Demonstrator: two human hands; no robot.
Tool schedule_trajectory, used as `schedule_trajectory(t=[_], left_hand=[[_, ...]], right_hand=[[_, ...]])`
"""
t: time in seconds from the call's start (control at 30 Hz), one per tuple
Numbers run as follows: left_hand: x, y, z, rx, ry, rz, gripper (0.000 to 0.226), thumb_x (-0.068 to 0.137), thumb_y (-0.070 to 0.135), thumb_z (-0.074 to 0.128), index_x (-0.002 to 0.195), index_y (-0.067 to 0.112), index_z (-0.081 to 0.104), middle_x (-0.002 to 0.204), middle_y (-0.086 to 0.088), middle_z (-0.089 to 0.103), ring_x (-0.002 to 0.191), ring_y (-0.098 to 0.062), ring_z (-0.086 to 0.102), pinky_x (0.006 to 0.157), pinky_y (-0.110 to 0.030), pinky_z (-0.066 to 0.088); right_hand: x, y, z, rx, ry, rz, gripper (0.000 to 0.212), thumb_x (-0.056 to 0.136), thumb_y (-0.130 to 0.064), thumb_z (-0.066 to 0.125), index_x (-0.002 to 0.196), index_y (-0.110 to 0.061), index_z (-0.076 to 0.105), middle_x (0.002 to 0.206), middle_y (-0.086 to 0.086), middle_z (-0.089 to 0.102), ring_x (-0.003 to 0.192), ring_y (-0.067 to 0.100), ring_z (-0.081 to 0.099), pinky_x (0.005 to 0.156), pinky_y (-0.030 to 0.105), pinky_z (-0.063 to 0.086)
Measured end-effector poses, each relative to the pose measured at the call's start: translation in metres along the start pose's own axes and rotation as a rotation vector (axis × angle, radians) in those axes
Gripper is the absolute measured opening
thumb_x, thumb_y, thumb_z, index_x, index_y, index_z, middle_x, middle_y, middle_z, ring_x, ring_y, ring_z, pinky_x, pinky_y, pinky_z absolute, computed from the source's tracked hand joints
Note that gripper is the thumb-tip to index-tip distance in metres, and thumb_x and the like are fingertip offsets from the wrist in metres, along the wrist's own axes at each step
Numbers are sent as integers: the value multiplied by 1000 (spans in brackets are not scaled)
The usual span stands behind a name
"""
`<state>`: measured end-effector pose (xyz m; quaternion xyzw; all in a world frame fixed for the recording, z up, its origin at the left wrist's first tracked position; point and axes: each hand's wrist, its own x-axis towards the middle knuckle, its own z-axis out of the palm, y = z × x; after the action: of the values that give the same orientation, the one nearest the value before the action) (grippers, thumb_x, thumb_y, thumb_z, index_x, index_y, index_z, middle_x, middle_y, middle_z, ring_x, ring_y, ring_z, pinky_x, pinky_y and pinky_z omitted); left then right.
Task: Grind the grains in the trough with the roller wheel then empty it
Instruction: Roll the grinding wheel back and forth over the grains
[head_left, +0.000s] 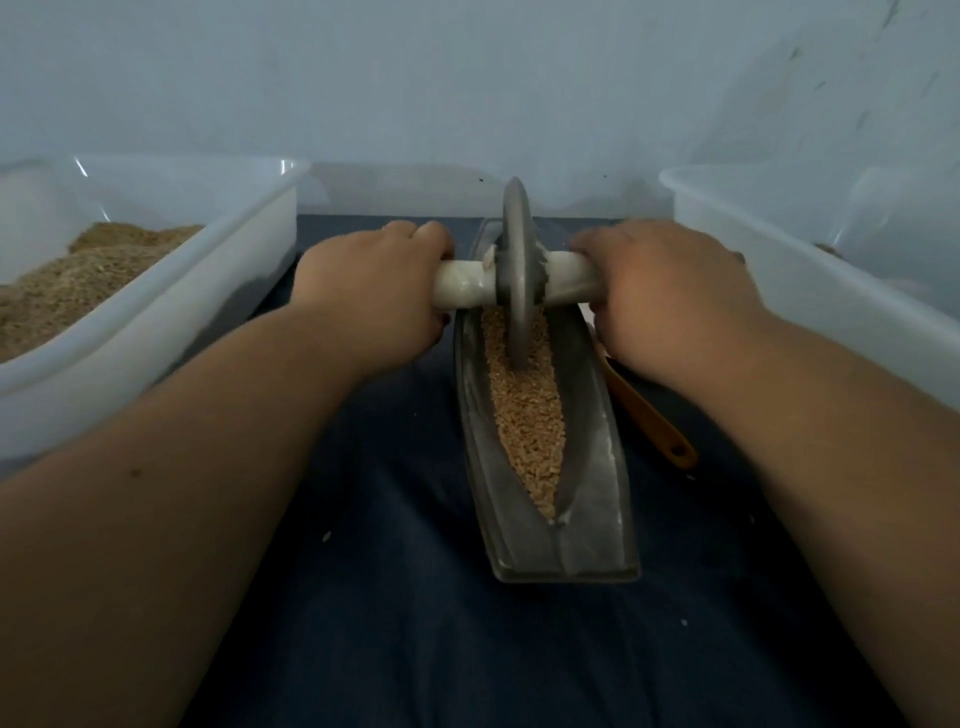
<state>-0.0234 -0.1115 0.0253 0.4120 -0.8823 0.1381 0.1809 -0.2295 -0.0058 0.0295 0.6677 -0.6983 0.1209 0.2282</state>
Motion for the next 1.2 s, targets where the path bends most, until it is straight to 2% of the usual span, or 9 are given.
schedule_trajectory(t=[0.03, 0.1, 0.23, 0.4, 0.5, 0.67, 0.8, 0.97, 1.2], left_hand=[[-2, 0, -6, 18, -31, 25, 27, 78, 44, 61, 102, 33, 53, 90, 7, 59, 75, -21, 55, 61, -34, 43], [-6, -1, -17, 75, -112, 77, 21, 73, 47, 57, 88, 35, 50, 73, 11, 52, 64, -15, 50, 58, -32, 44], [-19, -4, -32, 87, -230, 195, 31, 54, 55, 54, 78, 35, 52, 60, 12, 49, 53, 0, 44, 50, -26, 43], [-23, 3, -38, 90, -192, 207, 32, 52, 53, 49, 75, 32, 54, 58, 11, 47, 52, -5, 44, 55, -32, 51], [-15, 8, -26, 125, -122, 129, 21, 65, 49, 59, 73, 35, 45, 62, 12, 43, 54, -8, 38, 53, -31, 41], [3, 11, 0, 82, 55, -29, 14, 81, 32, 62, 82, 28, 49, 76, 4, 50, 77, -28, 58, 59, -33, 35], [9, 12, 8, 159, 210, 12, 12, 81, 25, 63, 83, 21, 51, 83, -5, 60, 76, -32, 59, 60, -34, 30], [-1, 5, -11, 96, -83, 12, 21, 75, 42, 61, 78, 31, 44, 65, 11, 41, 62, -17, 43, 56, -30, 35], [-24, -1, -45, 23, -377, 212, 38, 53, 55, 56, 82, 31, 62, 65, 9, 58, 56, -3, 54, 55, -27, 51]], right_hand=[[-1, 1, -7, -17, -47, 21, 19, 78, -19, 63, 94, -26, 56, 84, 1, 59, 71, 22, 52, 57, 32, 41], [-6, 1, -18, -64, -175, 19, 24, 76, -26, 64, 72, -28, 41, 68, -3, 50, 57, 13, 44, 48, 25, 29], [-22, 4, -37, -67, -365, -43, 21, 63, -32, 67, 66, -28, 47, 56, -7, 51, 51, 8, 50, 45, 23, 34], [-25, 3, -43, -16, -527, 0, 18, 65, -33, 69, 68, -28, 52, 58, -6, 55, 54, 8, 55, 47, 24, 43], [-16, 3, -29, 44, -450, 34, 16, 73, -26, 65, 72, -29, 50, 66, -7, 56, 58, 8, 52, 48, 24, 38], [3, 7, 9, -95, 1, 65, 14, 78, -16, 60, 82, -22, 48, 67, -5, 42, 53, 15, 35, 47, 25, 17], [10, 8, 20, -86, 62, 119, 12, 78, -18, 61, 86, -20, 52, 70, -1, 43, 57, 24, 38, 51, 28, 27], [-1, 10, 3, -88, -69, 18, 26, 76, -32, 64, 72, -27, 38, 63, -5, 47, 52, 12, 41, 46, 23, 25], [-29, 3, -42, -73, -400, -30, 21, 65, -33, 70, 67, -32, 49, 56, -9, 52, 52, 4, 50, 47, 23, 40]])
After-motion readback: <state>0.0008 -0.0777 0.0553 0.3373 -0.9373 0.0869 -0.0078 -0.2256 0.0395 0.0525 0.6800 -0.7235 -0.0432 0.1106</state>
